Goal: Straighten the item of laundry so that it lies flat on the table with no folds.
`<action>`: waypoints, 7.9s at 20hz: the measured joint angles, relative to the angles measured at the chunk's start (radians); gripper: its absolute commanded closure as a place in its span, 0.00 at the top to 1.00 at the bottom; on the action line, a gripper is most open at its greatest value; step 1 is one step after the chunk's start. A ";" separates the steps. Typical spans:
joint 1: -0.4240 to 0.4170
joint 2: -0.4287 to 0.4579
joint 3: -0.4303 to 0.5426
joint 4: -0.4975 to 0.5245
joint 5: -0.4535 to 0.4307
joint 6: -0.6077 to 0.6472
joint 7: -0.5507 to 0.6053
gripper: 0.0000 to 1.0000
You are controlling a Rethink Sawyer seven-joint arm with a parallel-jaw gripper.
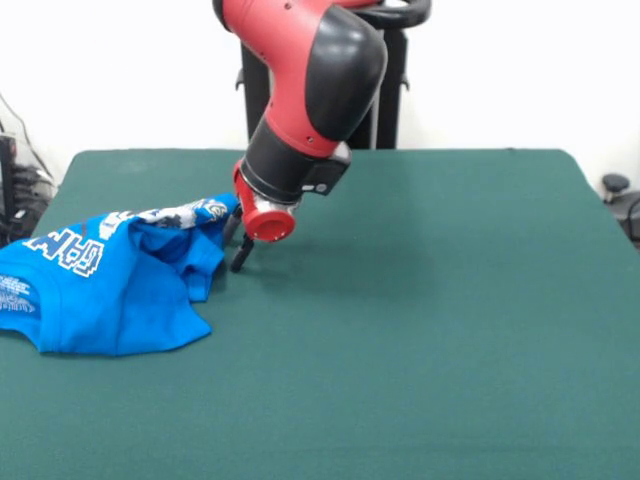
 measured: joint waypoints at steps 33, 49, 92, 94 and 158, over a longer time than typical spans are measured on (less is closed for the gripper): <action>0.179 0.239 -0.211 -0.001 0.256 -0.027 0.001 0.00; 0.148 0.239 -0.220 0.005 0.261 -0.070 0.001 0.00; -0.483 -0.366 0.440 0.203 -0.048 0.161 0.001 0.00; -0.485 -0.377 0.457 0.203 -0.058 0.169 0.001 0.00; -0.536 -0.591 0.280 0.446 -0.672 0.219 0.001 0.00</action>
